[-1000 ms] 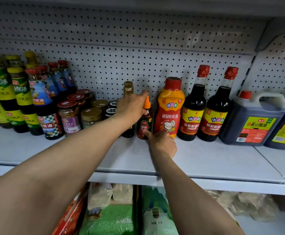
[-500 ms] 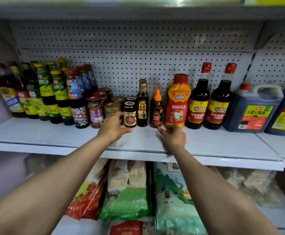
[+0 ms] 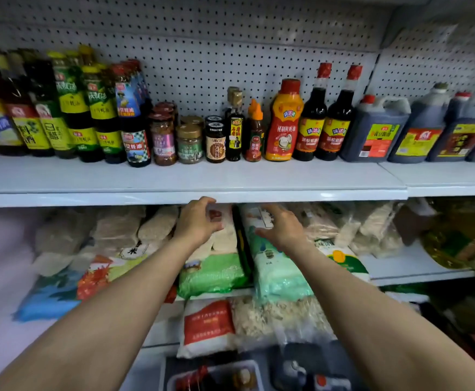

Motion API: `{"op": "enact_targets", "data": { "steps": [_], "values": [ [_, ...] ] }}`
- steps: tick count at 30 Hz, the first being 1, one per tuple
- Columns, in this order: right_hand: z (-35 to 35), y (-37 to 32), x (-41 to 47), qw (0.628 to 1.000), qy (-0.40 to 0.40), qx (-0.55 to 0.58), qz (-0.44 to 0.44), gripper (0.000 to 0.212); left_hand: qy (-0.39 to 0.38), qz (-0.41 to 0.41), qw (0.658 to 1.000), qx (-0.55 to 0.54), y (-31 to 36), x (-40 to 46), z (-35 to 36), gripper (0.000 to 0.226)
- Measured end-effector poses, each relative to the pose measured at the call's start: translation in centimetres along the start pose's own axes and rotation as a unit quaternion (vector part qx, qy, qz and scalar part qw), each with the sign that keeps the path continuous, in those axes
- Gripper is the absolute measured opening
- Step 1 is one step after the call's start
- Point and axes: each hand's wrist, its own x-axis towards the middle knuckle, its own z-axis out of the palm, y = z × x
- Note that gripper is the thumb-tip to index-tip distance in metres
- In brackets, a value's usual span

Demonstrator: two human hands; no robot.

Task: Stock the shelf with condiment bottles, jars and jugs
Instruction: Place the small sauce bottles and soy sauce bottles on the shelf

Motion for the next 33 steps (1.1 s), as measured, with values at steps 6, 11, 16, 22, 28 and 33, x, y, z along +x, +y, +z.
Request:
{"op": "enact_targets", "data": {
  "steps": [6,11,16,22,28,33],
  "values": [
    [4.5,-0.9,-6.2,0.995,-0.070,-0.068,0.006,0.077,-0.044,-0.031,0.998,0.029,-5.5,-6.6,1.5,0.068],
    [7.7,-0.9,-10.2,0.990,-0.116,-0.080,-0.001,0.078,-0.099,-0.098,0.989,0.055,-9.0,-11.1,3.0,0.077],
    [10.0,0.8,-12.4,0.987,-0.142,-0.072,0.014,0.073,-0.109,-0.124,0.984,0.067,-11.8,-14.0,4.1,0.082],
    [14.1,4.6,-13.0,0.978,-0.201,-0.046,0.040,0.069,-0.127,-0.175,0.975,0.053,-13.9,-16.0,7.4,0.077],
    [17.9,10.8,-12.9,0.962,-0.262,-0.032,0.071,0.070,-0.147,-0.200,0.967,0.050,-14.5,-16.9,13.9,0.076],
    [21.7,16.4,-12.9,0.950,-0.296,-0.031,0.098,0.071,-0.160,-0.224,0.961,0.029,-16.2,-17.4,19.5,0.073]
  ]
}}
